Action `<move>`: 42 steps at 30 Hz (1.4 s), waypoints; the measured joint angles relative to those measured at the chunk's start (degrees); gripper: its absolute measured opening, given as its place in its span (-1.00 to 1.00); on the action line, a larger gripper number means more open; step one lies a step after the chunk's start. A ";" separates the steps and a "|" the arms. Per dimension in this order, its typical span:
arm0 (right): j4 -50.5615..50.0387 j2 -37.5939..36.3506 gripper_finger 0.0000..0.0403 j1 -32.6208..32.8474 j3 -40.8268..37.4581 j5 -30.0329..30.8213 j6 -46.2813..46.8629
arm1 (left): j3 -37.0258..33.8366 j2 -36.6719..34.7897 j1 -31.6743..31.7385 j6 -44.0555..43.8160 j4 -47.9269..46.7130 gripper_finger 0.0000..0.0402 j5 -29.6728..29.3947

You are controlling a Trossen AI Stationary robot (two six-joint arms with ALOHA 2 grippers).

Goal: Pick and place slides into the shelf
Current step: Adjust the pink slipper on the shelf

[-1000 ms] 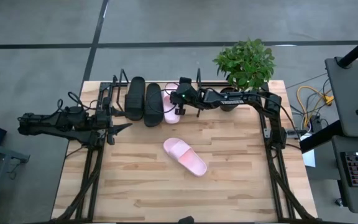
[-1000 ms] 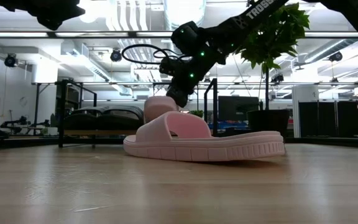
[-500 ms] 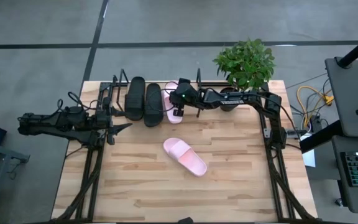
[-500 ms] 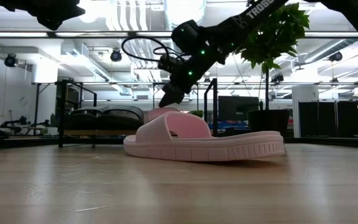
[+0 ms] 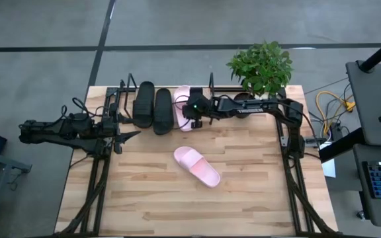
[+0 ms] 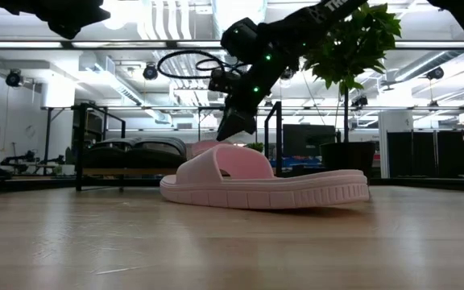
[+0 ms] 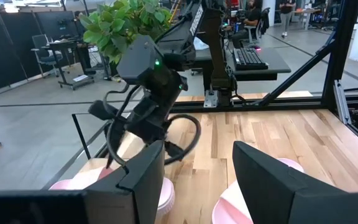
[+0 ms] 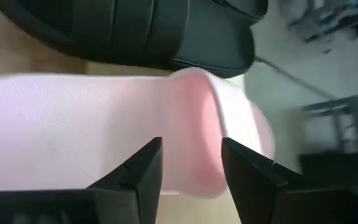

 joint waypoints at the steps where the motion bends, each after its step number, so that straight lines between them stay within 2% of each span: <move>1: 0.90 0.41 -0.25 0.05 0.02 1.32 -1.68 | 0.00 0.00 0.00 0.00 0.01 -0.12 0.00; 5: 2.65 2.13 -0.29 -0.51 0.05 5.16 -4.75 | -0.10 0.00 0.00 0.00 -0.02 -0.12 0.01; 11: 4.12 3.38 -0.39 -1.49 0.01 6.25 -6.33 | -0.20 0.00 0.00 0.00 -0.49 -0.12 0.01; 14: 5.12 3.36 -0.55 -1.59 0.00 6.30 -6.05 | -0.20 0.00 0.00 0.00 -0.53 -0.12 0.01; 18: 6.37 3.36 -0.85 -1.33 0.00 6.35 -3.86 | -0.20 0.00 0.00 0.00 -0.53 -0.12 0.01; 20: 7.34 3.50 -0.92 -1.01 0.00 6.41 -2.16 | -0.20 0.00 0.00 0.00 -0.55 -0.12 0.01; 30: 8.72 3.73 -0.93 -0.67 0.00 6.64 7.18 | -0.20 0.00 0.00 0.00 -1.00 -0.12 0.01; 36: 8.51 3.73 -0.92 -0.53 0.00 6.21 7.85 | -0.22 0.00 0.00 0.00 -1.08 -0.12 0.01; 39: 8.20 3.73 -0.79 -0.16 0.00 6.24 7.11 | -0.22 0.00 0.00 -0.02 -1.06 -0.12 0.01; 42: 8.44 3.73 -0.58 0.13 0.00 6.20 7.31 | -0.22 0.00 0.00 -0.02 -1.08 -0.12 0.01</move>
